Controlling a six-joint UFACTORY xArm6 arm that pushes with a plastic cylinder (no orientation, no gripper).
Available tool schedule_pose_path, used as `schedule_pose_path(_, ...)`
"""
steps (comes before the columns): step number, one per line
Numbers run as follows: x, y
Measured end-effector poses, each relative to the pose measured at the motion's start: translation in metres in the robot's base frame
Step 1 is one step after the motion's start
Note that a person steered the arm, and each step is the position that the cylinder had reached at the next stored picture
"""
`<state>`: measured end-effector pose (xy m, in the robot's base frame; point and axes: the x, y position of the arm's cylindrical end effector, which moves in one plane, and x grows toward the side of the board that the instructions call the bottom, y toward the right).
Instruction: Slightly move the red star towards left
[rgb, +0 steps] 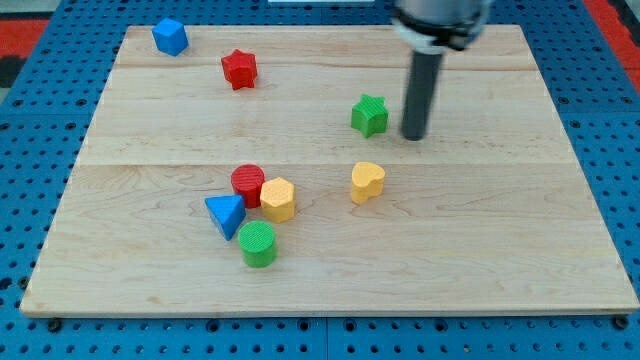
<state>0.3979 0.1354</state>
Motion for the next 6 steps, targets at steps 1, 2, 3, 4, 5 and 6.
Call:
schedule_pose_path(1, -0.018, -0.001)
schedule_pose_path(2, -0.022, -0.087)
schedule_pose_path(3, -0.033, -0.14)
schedule_pose_path(4, -0.064, -0.105)
schedule_pose_path(5, -0.099, -0.098)
schedule_pose_path(6, -0.114, -0.166)
